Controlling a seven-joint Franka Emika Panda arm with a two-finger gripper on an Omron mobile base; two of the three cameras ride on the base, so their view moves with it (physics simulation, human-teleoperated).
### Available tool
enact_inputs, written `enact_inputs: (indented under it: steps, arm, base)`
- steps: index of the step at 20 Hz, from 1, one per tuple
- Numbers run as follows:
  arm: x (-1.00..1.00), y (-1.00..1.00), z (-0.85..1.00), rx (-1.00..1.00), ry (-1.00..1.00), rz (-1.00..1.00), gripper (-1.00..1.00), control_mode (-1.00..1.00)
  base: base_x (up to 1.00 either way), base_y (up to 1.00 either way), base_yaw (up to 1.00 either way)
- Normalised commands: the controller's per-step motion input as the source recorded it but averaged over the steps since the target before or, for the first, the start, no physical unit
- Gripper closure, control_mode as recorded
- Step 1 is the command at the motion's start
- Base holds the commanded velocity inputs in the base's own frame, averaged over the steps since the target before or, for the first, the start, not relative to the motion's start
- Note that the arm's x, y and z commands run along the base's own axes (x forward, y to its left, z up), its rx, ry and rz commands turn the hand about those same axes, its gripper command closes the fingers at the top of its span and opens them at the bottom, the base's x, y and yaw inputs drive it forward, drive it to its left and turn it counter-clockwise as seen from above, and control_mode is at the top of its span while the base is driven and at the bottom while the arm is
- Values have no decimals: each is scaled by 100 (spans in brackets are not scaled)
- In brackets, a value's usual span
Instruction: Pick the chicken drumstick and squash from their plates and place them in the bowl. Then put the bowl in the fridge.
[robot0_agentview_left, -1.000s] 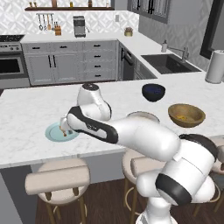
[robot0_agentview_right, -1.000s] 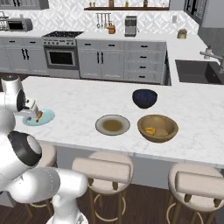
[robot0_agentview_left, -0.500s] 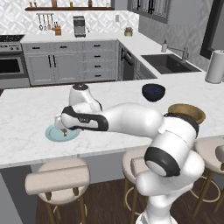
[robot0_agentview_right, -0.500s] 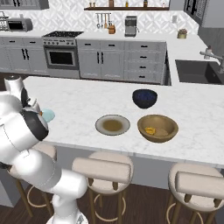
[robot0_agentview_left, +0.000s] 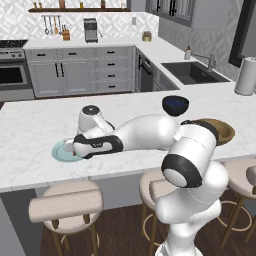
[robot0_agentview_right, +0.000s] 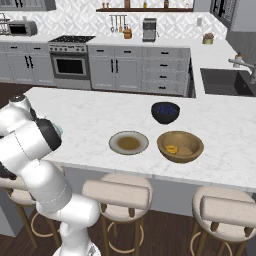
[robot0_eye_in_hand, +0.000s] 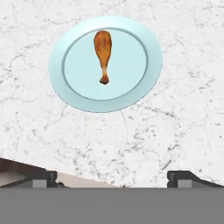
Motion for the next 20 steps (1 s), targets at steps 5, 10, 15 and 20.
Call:
enact_inputs:
  steps: [5, 10, 15, 20]
  arm:
    - [35, 14, -6, 0, -7, 0, -100, -100]
    - [37, 11, 0, 0, 9, 0, -100, -100]
    - [30, 4, 0, 0, 9, 0, -100, -100]
    - [25, 11, -7, -1, 1, 0, -100, -100]
  base:
    - [0, 0, 0]
    - [0, 0, 0]
    - [0, 0, 0]
    - [0, 0, 0]
